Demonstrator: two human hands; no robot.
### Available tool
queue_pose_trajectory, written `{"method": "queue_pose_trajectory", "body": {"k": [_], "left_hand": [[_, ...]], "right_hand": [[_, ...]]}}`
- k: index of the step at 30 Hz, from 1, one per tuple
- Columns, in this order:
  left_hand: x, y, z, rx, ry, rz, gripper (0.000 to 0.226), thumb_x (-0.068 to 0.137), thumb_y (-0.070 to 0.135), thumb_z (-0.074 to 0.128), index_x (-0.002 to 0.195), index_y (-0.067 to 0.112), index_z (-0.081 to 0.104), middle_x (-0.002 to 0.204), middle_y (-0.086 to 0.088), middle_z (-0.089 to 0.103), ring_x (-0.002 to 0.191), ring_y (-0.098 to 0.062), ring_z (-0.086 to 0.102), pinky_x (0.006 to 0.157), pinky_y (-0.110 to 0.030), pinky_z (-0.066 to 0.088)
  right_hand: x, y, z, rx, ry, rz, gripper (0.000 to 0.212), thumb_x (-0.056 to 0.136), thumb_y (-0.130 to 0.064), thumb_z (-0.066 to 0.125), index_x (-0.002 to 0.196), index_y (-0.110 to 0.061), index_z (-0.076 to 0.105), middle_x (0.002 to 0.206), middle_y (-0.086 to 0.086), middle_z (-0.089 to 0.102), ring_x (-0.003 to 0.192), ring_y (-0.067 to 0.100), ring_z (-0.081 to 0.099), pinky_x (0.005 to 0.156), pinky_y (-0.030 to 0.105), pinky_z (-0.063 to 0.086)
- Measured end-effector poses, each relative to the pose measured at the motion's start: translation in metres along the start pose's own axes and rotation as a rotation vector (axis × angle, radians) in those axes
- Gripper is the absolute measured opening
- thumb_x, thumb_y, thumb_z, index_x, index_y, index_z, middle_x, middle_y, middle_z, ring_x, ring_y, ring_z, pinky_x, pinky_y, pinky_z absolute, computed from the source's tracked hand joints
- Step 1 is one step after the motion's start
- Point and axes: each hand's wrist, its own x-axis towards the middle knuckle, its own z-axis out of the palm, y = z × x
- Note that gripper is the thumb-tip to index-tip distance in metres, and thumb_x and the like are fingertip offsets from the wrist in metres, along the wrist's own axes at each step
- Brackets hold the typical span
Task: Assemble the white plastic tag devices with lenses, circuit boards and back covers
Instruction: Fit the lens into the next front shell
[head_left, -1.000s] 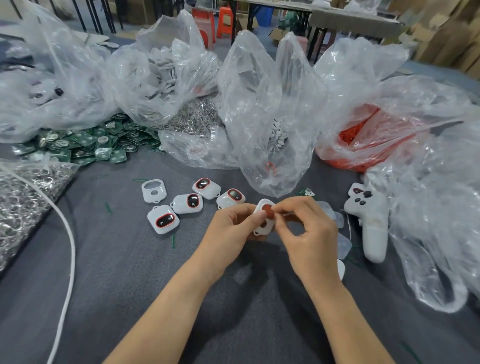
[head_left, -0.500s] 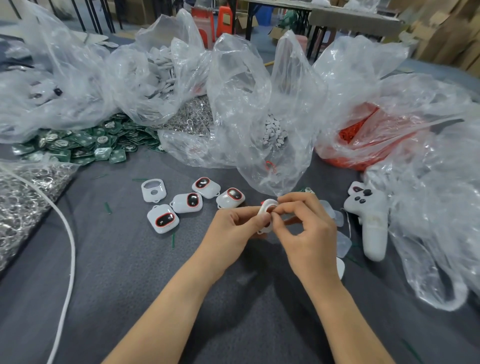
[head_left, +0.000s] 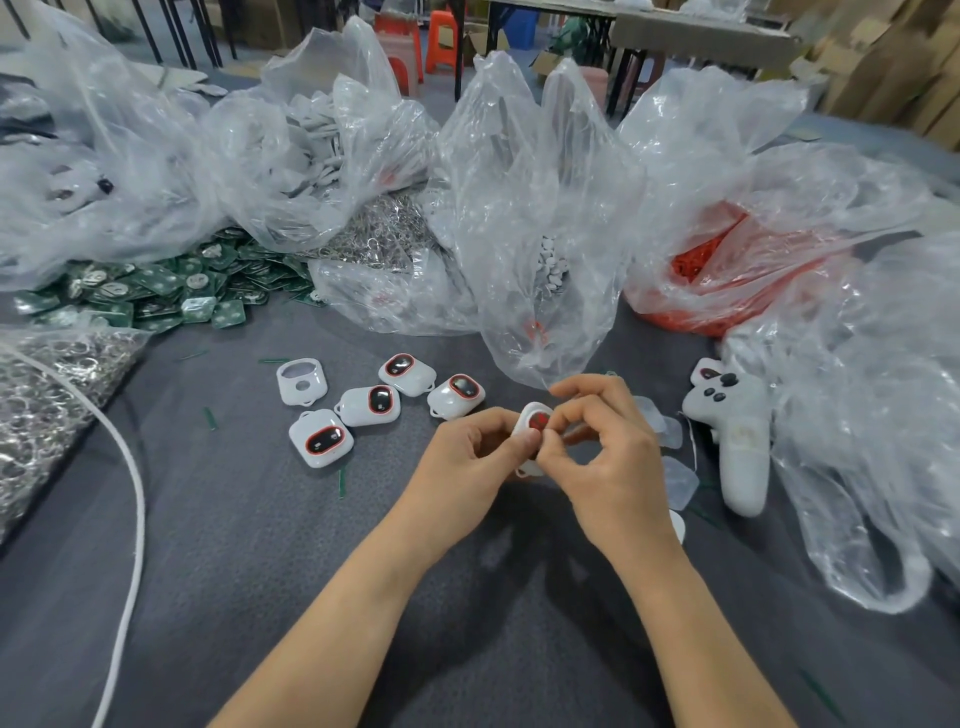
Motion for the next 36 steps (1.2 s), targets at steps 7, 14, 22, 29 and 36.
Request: {"method": "queue_pose_trajectory", "body": {"k": [7, 14, 22, 29, 36], "left_hand": [[0.002, -0.004, -0.002, -0.169, 0.018, -0.052, 0.024, 0.08, 0.023, 0.063, 0.096, 0.005, 0.07, 0.09, -0.007, 0.07, 0.088, -0.014, 0.066, 0.082, -0.028, 0.056], [0.0, -0.004, -0.001, -0.061, -0.004, -0.038, 0.025, 0.082, 0.027, 0.063, 0.104, 0.017, 0.071, 0.096, -0.005, 0.073, 0.094, -0.018, 0.069, 0.086, -0.033, 0.057], [0.001, 0.0, -0.001, -0.155, 0.026, -0.083, 0.018, 0.092, 0.013, 0.056, 0.102, 0.013, 0.071, 0.1, -0.009, 0.073, 0.092, -0.02, 0.069, 0.078, -0.03, 0.057], [0.001, 0.003, -0.001, -0.278, 0.11, -0.137, 0.016, 0.096, 0.006, 0.051, 0.103, 0.005, 0.066, 0.104, -0.024, 0.069, 0.092, -0.029, 0.071, 0.07, -0.026, 0.056], [0.001, 0.003, 0.0, -0.258, 0.1, -0.125, 0.013, 0.096, 0.002, 0.05, 0.105, 0.005, 0.059, 0.088, -0.013, 0.073, 0.085, -0.021, 0.072, 0.068, -0.029, 0.058]], "right_hand": [[0.002, 0.002, 0.001, 0.057, -0.001, 0.047, 0.015, 0.082, 0.0, 0.068, 0.079, -0.014, 0.062, 0.102, -0.003, 0.059, 0.092, 0.006, 0.059, 0.072, 0.012, 0.048], [0.003, 0.001, -0.003, 0.258, -0.011, 0.323, 0.029, 0.082, -0.01, 0.072, 0.095, -0.03, 0.056, 0.087, -0.005, 0.071, 0.081, 0.008, 0.067, 0.069, 0.021, 0.054], [0.007, 0.001, -0.011, 0.781, -0.135, 0.554, 0.026, 0.094, -0.015, 0.053, 0.082, -0.01, 0.075, 0.087, 0.015, 0.073, 0.078, 0.024, 0.069, 0.062, 0.028, 0.054], [0.007, 0.005, -0.009, 0.565, 0.19, 0.423, 0.022, 0.084, 0.003, 0.065, 0.082, -0.019, 0.069, 0.074, -0.003, 0.07, 0.068, 0.01, 0.064, 0.066, 0.019, 0.052], [0.002, -0.001, -0.003, 0.188, 0.082, 0.02, 0.021, 0.08, 0.003, 0.07, 0.079, -0.018, 0.067, 0.089, -0.003, 0.06, 0.081, 0.009, 0.062, 0.074, 0.016, 0.049]]}}
